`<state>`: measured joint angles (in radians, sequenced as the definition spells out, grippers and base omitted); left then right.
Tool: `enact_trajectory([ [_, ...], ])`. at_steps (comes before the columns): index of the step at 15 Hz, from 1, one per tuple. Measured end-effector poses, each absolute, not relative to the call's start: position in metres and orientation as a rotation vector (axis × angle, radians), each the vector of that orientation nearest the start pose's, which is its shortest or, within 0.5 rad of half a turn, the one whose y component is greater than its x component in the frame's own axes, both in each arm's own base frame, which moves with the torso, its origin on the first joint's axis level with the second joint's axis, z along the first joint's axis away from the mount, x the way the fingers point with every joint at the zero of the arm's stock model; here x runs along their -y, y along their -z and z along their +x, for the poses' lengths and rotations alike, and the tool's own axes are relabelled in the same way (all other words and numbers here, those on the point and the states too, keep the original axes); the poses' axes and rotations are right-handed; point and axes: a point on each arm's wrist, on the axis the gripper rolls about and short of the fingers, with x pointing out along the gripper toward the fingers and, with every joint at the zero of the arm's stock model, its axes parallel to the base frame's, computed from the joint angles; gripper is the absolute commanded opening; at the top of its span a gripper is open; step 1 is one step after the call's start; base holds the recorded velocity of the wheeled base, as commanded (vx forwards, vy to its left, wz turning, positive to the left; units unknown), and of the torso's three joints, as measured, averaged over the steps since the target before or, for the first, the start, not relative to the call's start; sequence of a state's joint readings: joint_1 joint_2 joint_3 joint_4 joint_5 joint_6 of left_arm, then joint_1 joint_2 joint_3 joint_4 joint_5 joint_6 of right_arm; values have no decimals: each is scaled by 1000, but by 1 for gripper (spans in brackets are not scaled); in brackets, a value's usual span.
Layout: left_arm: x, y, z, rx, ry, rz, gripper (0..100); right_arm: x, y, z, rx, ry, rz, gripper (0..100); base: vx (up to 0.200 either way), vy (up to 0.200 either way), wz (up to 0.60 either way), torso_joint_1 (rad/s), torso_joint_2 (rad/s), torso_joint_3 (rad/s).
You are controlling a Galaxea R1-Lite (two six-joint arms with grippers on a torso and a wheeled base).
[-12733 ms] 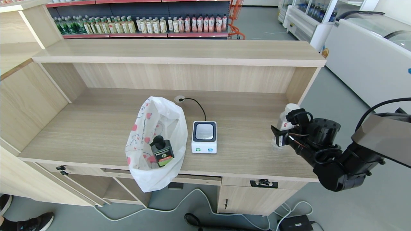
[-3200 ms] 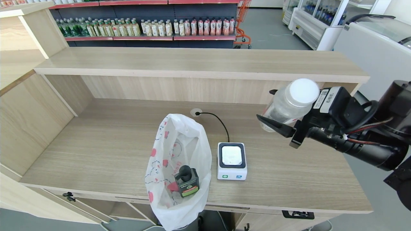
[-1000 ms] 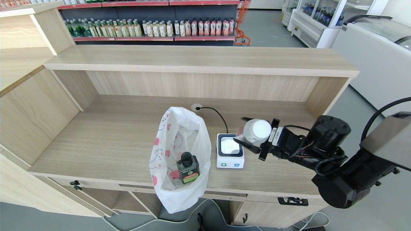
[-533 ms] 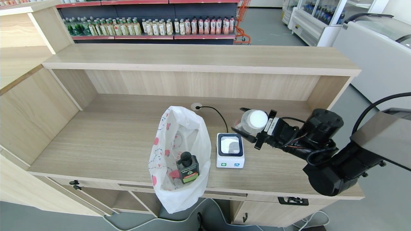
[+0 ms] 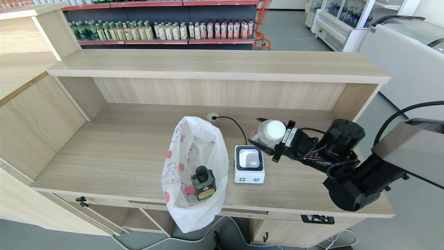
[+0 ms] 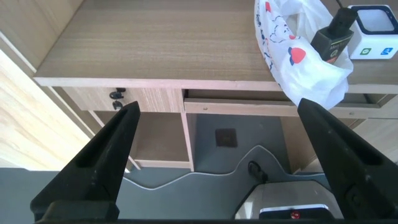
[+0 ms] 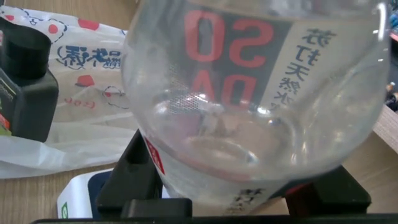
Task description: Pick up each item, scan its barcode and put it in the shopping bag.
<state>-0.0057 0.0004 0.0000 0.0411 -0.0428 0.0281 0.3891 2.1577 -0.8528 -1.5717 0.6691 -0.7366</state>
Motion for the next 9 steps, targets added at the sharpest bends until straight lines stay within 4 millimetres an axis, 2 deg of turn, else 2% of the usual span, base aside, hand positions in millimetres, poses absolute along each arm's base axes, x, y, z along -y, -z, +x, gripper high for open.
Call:
enact_trajectory([
  [2,1,-71,-23,-41,52,26,100,-158,-125,345,642,-908,-696,0,0,200,0,22,15,-12],
  [6,1,-71,-23,-41,51,27,100,-159,-127,347,657,-905,-701,0,0,0,0,0,0,0],
  [9,1,-71,-23,-41,50,28,100,-159,-134,359,706,-871,-722,0,0,0,0,0,0,0],
])
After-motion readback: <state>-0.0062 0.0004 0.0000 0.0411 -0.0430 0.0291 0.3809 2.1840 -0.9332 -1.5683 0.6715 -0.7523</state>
